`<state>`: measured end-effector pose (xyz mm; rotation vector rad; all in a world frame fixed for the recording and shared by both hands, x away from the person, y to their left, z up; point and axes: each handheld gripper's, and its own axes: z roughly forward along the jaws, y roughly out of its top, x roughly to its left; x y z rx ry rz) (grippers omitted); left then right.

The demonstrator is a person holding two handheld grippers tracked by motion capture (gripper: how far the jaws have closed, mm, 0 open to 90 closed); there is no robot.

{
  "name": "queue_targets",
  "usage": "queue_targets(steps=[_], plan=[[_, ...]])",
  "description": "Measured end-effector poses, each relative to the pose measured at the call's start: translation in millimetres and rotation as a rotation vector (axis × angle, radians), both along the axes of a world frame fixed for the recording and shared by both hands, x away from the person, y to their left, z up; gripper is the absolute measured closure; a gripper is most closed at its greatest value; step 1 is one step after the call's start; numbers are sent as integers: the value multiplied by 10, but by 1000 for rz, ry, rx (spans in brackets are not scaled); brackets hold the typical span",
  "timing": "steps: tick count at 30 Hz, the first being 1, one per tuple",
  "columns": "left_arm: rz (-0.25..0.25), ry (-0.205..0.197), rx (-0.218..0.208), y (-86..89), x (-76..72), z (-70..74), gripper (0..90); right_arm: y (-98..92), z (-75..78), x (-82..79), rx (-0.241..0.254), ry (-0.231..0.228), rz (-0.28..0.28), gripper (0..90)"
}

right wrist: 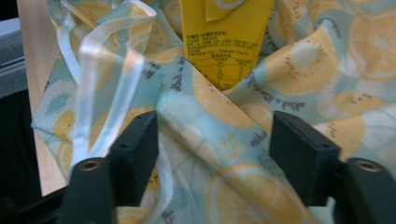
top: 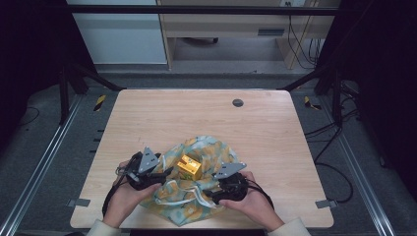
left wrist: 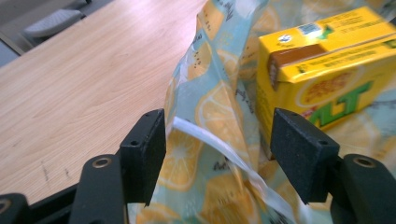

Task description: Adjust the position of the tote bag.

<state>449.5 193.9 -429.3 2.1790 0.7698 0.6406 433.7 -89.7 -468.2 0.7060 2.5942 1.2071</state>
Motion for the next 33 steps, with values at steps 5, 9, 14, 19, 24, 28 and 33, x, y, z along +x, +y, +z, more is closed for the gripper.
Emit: queue_targets(steps=[5,9,14,19,24,28,33], plan=[[-18,30,22,-56,-23,-165,417,71,-21,6,12,3,32,329],[-13,71,40,-63,-10,-232,550,115,-56,-6,-22,2,64,585],[-3,60,54,-31,15,-236,788,105,-92,-36,-48,9,84,872],[50,40,65,78,68,-259,854,41,-108,-48,-69,25,104,900],[86,65,103,179,142,-343,862,-6,-125,-103,-120,18,115,900],[97,86,106,231,189,-393,866,-33,-135,-128,-141,24,114,900],[98,102,132,243,214,-448,866,-86,-130,-125,-163,15,110,900]])
